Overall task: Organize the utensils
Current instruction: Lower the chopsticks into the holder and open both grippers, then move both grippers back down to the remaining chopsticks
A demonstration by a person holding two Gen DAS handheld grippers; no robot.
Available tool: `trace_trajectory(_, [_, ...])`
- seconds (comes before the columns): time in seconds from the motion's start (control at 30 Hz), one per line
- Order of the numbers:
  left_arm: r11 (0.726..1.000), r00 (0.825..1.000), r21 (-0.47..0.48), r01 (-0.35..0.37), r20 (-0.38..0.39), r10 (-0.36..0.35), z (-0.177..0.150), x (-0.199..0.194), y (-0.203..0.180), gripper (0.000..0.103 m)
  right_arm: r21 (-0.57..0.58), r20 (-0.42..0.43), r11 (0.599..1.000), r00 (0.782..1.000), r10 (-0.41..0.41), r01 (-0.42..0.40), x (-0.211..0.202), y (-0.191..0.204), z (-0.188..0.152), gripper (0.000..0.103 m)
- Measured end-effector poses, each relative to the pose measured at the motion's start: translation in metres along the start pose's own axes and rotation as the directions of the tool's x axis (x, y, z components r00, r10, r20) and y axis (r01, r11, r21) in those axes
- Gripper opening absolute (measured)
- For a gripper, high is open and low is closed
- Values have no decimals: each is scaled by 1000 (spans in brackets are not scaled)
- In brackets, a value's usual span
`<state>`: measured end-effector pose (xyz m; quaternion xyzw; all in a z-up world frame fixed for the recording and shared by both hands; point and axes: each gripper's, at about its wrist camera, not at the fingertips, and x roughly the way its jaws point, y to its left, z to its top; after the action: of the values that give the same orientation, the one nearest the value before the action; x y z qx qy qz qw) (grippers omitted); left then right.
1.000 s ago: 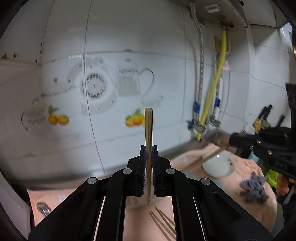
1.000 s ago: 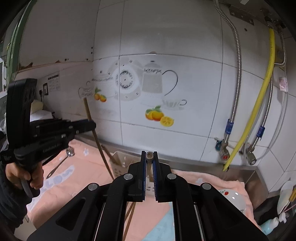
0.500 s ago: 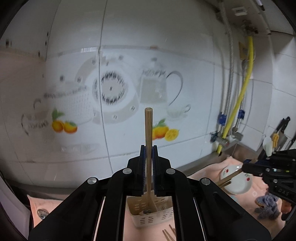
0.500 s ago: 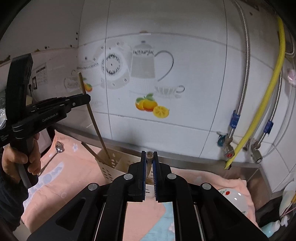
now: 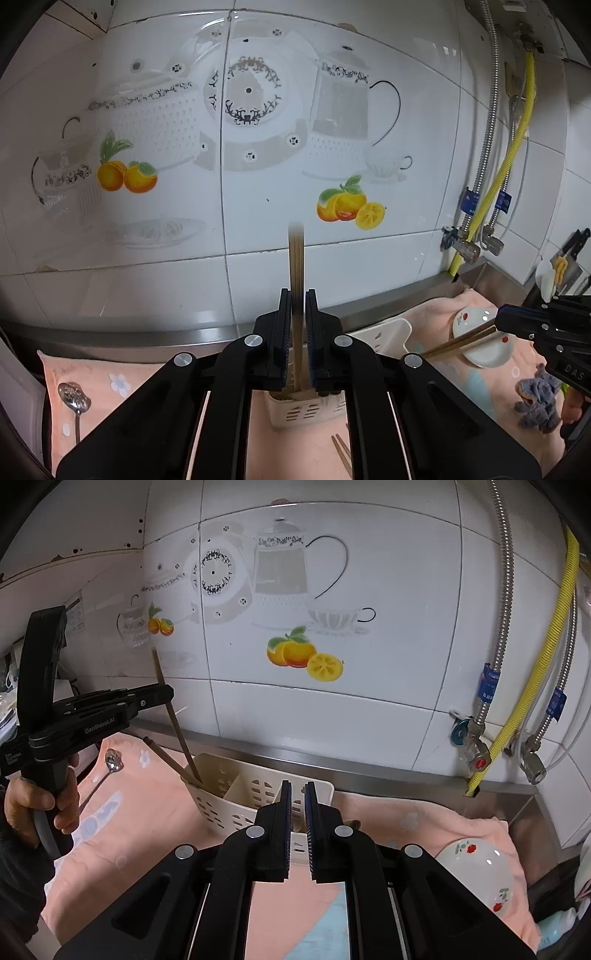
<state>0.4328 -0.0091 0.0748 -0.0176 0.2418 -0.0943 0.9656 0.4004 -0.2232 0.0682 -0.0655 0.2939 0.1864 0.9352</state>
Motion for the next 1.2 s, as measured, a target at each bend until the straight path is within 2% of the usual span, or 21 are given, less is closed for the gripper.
trace_trajectory(0.1, [1000,1000,4,-2,7,2,1,-6,-2,12,2,12,1000,1000,-1,1,-6,1,-1,13])
trace_trajectory(0.17, [1000,1000,13,-12,17,12,-1,-15,-3,25,-3,28,1000,1000,-12,12,-14,3,-3,15])
trace_trajectory(0.3, [1000,999,8,-14,40,14,-6,-38,-2,35,-12,60,1000,998,-14,15,-34,10,-11,24])
trace_trajectory(0.33, [1000,999,5,-17,44,16,-8,-43,-2,43,-19,70,1000,997,-14,15,-41,14,-15,26])
trace_trajectory(0.37, [1000,999,3,-19,49,19,-12,-51,-2,46,-22,73,1000,997,-12,13,-44,17,-19,28])
trace_trajectory(0.43, [1000,998,5,-16,54,16,-21,-65,-4,49,-30,83,999,996,-10,12,-54,24,-30,34])
trace_trajectory(0.53, [1000,998,0,-19,57,19,-35,-83,-6,58,-38,83,999,997,-4,8,-63,35,-50,41])
trace_trajectory(0.57, [1000,998,-2,-16,58,16,-40,-88,-6,59,-41,81,999,997,-3,6,-64,39,-57,43])
trace_trajectory(0.67, [1000,998,-7,-19,59,20,-59,-104,-7,71,-44,64,999,998,-2,5,-66,48,-81,45])
trace_trajectory(0.8, [999,999,-22,-23,38,24,-86,-116,-5,72,-31,28,1000,1000,-7,8,-62,56,-116,49])
trace_trajectory(0.87, [999,1000,-40,-19,15,20,-102,-119,-3,78,-16,5,1000,1000,-1,1,-59,58,-132,49])
trace_trajectory(1.2, [994,995,-63,-85,-62,81,-164,-128,5,81,20,-101,1000,995,5,-3,-40,75,-203,46])
